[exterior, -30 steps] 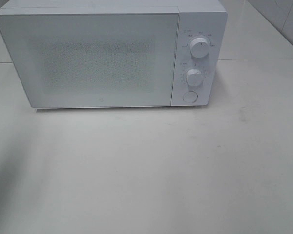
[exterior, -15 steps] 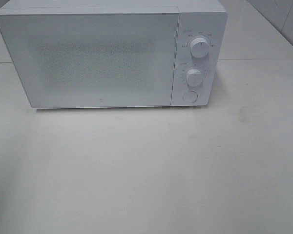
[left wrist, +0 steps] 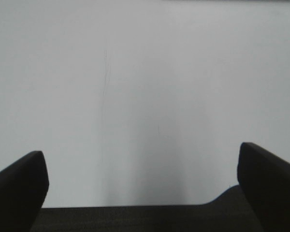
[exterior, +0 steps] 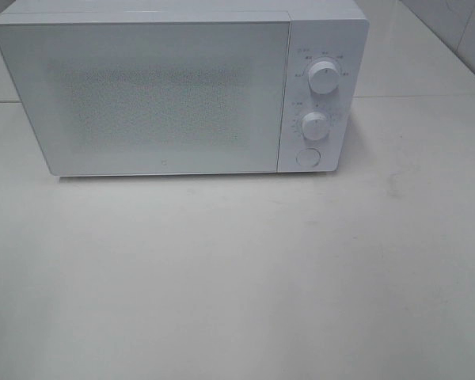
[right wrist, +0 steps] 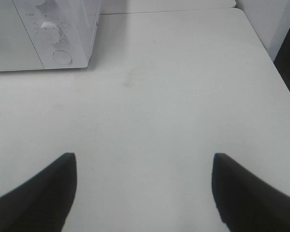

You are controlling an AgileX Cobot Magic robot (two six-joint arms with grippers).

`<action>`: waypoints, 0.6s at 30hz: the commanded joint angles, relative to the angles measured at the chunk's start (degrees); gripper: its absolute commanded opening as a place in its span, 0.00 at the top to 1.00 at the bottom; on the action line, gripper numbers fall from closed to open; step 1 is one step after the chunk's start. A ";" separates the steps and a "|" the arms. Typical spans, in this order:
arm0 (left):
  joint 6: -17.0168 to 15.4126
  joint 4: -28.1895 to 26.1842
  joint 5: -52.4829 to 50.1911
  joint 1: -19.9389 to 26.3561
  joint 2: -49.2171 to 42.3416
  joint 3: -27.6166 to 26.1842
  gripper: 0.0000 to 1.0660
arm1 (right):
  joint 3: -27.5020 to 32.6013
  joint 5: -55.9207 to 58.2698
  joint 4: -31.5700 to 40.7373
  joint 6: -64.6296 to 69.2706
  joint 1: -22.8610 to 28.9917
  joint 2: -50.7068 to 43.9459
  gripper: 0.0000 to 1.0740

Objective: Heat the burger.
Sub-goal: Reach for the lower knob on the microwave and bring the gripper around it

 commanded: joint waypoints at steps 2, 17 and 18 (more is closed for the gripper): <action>-0.46 -0.06 -1.03 0.06 -3.09 0.17 0.07 | 0.17 -0.86 -0.17 -0.29 -0.52 -1.72 0.30; -0.46 -0.52 -1.09 0.06 -7.51 0.17 0.07 | 0.17 -0.86 -0.17 -0.29 -0.52 -1.72 0.30; -0.46 -0.52 -1.09 0.06 -9.45 0.17 0.07 | 0.17 -0.86 -0.17 -0.29 -0.52 -1.72 0.30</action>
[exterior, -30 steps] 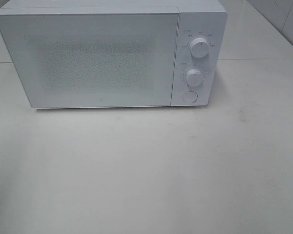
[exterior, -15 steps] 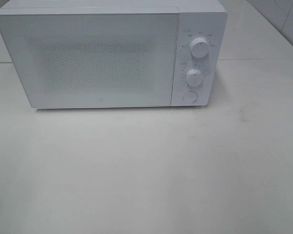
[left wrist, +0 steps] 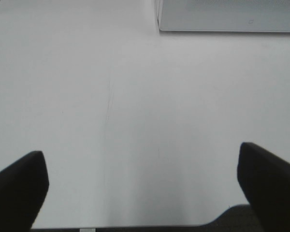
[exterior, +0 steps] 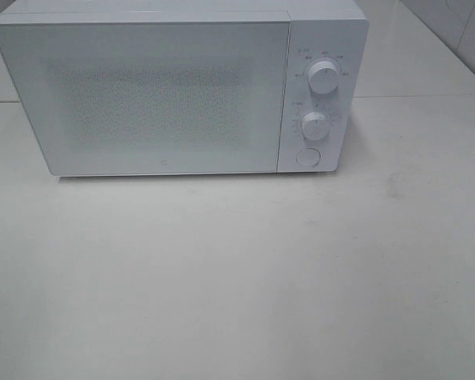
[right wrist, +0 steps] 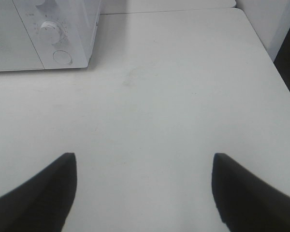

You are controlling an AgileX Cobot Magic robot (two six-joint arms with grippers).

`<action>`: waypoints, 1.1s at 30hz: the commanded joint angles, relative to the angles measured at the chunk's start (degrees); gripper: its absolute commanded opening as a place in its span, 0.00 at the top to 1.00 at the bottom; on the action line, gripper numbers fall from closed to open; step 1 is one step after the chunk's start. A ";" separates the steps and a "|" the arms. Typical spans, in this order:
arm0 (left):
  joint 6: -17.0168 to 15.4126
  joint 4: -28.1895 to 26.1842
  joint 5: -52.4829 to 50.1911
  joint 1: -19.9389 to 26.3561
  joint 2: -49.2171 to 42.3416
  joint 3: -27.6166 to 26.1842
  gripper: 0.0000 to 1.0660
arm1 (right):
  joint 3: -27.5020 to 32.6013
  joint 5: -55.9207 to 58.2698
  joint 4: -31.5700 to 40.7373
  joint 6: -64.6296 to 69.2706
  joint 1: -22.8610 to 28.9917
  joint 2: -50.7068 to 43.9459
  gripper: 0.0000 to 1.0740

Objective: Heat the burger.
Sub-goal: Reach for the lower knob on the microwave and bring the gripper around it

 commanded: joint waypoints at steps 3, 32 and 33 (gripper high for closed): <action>0.00 -0.52 -0.57 0.06 -6.13 0.17 0.07 | 0.17 -0.86 -0.17 -0.29 -0.52 -1.72 0.30; 0.00 -0.34 -0.57 0.06 -12.49 0.17 0.07 | 0.17 -0.86 -0.11 -0.29 -0.52 -1.66 0.30; 0.00 -0.34 -0.57 0.06 -12.49 0.17 0.07 | 0.17 -0.86 -0.11 -0.29 -0.52 -1.66 0.30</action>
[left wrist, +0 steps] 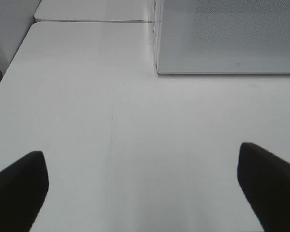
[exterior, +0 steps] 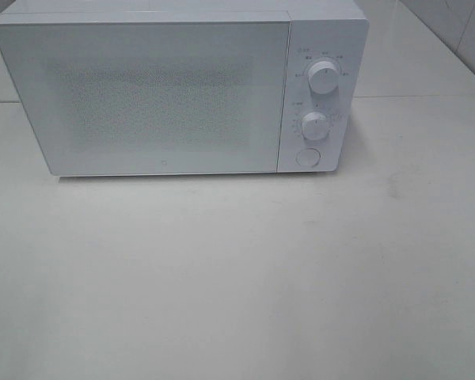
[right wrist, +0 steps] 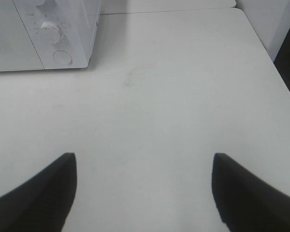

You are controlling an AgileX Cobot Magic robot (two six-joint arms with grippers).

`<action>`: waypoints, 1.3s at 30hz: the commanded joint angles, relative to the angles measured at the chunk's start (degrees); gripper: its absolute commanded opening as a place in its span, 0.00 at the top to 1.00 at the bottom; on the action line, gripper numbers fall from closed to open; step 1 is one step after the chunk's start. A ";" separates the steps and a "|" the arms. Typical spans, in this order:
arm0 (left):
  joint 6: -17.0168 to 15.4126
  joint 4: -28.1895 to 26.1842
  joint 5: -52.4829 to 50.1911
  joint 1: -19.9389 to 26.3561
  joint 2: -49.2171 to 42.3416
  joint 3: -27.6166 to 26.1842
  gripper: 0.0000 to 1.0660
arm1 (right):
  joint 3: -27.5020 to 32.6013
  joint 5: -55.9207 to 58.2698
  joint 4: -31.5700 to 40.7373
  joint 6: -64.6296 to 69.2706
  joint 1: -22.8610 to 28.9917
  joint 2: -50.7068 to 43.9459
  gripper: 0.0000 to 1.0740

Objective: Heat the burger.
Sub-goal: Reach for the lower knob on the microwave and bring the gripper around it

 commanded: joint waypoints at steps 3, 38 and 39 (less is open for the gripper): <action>0.00 -0.34 -0.46 0.06 -1.43 0.17 0.07 | 0.17 -0.86 0.00 -0.29 -0.52 -1.66 0.30; 0.00 -0.34 -0.46 0.06 -1.43 0.17 0.07 | -1.89 -23.78 -0.34 -0.06 -0.46 22.23 0.30; 0.00 -0.34 -0.46 0.06 -1.43 0.17 0.07 | -1.89 -24.75 -0.34 -0.06 -0.46 23.26 0.30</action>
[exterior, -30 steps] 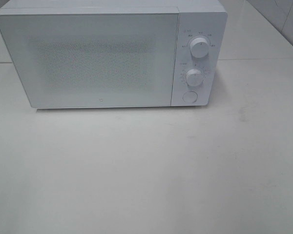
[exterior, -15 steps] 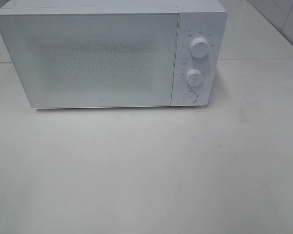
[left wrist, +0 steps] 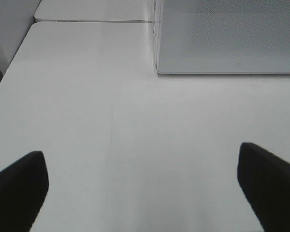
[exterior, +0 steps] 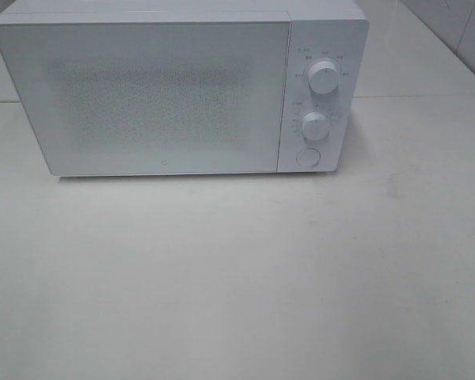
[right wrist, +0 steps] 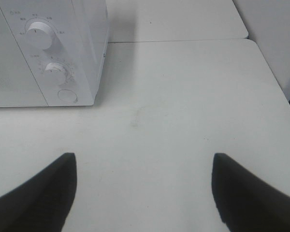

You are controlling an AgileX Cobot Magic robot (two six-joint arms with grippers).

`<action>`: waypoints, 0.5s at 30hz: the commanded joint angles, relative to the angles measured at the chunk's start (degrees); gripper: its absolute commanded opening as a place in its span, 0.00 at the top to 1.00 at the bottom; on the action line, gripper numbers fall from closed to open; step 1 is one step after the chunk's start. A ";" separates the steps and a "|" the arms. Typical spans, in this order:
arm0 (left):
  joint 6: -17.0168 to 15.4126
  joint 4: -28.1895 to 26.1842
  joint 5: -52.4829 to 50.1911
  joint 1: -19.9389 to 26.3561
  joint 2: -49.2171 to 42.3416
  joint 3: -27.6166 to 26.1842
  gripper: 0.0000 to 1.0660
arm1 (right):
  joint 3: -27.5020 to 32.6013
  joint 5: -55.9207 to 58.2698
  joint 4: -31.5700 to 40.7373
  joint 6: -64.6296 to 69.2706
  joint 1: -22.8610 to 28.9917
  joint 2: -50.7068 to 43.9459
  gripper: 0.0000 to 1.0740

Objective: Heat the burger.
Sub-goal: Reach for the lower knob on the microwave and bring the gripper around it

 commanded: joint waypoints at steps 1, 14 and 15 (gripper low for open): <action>0.00 -0.34 -0.46 0.06 -1.43 0.17 0.07 | -0.74 -4.18 -0.29 -0.11 -0.46 2.75 0.30; 0.00 -0.34 -0.46 0.06 -1.43 0.17 0.08 | -0.74 -17.88 -0.29 -0.11 -0.46 18.45 0.30; 0.00 -0.34 -0.46 0.06 -1.43 0.17 0.08 | -0.74 -20.05 -0.29 -0.11 -0.46 20.80 0.30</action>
